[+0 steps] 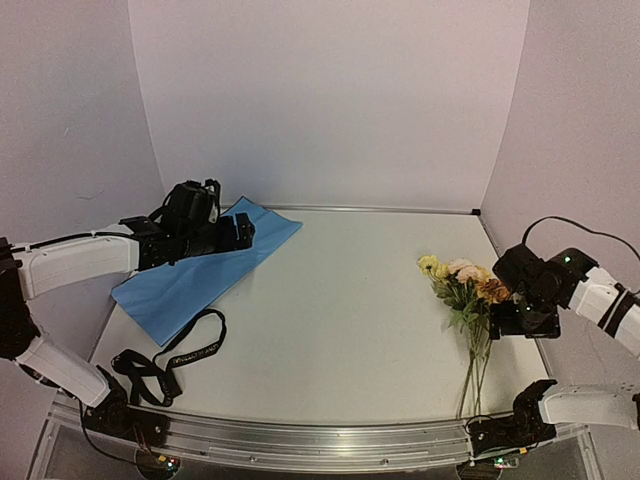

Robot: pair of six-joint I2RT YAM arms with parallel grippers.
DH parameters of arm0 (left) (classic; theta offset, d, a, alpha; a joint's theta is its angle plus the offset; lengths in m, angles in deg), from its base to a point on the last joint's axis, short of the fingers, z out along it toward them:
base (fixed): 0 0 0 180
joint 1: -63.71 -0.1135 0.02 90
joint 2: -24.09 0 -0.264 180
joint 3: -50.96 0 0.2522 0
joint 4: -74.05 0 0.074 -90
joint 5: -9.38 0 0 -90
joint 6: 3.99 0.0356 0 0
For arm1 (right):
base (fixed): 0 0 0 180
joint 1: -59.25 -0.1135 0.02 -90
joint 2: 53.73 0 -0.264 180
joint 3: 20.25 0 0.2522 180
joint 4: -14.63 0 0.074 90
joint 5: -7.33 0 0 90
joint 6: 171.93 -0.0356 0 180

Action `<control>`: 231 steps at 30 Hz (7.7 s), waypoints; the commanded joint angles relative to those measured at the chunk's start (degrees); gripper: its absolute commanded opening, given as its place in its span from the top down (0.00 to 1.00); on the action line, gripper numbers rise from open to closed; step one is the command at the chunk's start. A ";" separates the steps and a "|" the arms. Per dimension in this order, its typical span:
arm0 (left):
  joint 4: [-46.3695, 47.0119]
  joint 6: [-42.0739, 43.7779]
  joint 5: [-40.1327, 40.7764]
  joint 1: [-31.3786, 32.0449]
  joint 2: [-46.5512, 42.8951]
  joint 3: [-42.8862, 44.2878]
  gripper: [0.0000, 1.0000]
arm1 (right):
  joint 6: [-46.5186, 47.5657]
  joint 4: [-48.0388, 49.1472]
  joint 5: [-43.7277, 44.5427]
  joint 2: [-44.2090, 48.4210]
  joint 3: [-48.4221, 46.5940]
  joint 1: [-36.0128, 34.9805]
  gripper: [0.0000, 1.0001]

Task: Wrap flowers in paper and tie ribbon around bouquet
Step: Move the folded wrapping paper to the center of the board, then pick up the folded wrapping paper from the center of the board, then unfold the folded wrapping paper at the center of the board.

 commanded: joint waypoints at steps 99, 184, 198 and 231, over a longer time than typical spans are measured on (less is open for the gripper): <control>-11.38 -24.19 -16.88 -12.47 -3.51 -18.07 0.11 | -10.67 28.51 -40.70 -51.80 -31.94 -18.73 0.15; -26.57 13.17 -46.54 -5.49 16.00 27.62 1.00 | -23.25 53.53 -41.26 -53.08 -28.72 -19.61 0.26; -30.74 15.95 -49.42 10.26 38.84 49.58 1.00 | -17.41 43.81 -35.16 -28.25 -11.92 -7.10 0.15; -14.60 -18.67 -18.93 3.05 2.51 0.49 0.04 | -24.70 48.83 -41.41 -48.12 -17.17 -9.69 0.07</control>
